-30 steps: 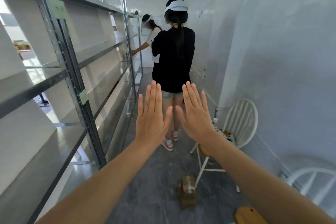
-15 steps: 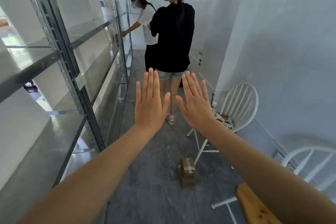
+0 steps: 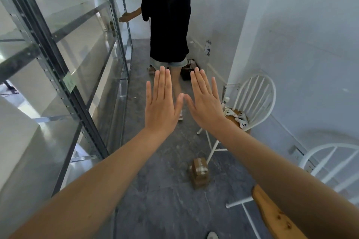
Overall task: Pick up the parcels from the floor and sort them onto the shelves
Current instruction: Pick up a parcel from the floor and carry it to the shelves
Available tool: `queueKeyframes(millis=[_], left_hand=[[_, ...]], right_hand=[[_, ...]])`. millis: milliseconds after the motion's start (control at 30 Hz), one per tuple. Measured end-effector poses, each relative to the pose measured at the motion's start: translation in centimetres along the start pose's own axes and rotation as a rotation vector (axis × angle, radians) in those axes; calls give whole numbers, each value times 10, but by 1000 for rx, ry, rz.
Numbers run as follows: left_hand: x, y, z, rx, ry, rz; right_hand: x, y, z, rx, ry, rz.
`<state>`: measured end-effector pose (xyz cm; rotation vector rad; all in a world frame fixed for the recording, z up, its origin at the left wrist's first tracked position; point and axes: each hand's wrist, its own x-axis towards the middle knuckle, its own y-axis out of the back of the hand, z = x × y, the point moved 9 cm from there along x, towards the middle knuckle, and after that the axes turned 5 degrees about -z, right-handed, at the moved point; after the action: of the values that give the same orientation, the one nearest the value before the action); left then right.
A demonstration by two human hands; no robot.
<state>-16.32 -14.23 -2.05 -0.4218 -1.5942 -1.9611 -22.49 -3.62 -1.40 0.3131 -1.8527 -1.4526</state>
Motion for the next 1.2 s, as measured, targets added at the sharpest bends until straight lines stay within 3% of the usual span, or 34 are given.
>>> queueKeyframes(millis=[733,1200], left_hand=[[139,-141,58,31,-11,-83],[162,-229,88,19,50,-169]], right_hand=[[108,-69,152,55,8,-75],[119,-128,235,131,4,-193]])
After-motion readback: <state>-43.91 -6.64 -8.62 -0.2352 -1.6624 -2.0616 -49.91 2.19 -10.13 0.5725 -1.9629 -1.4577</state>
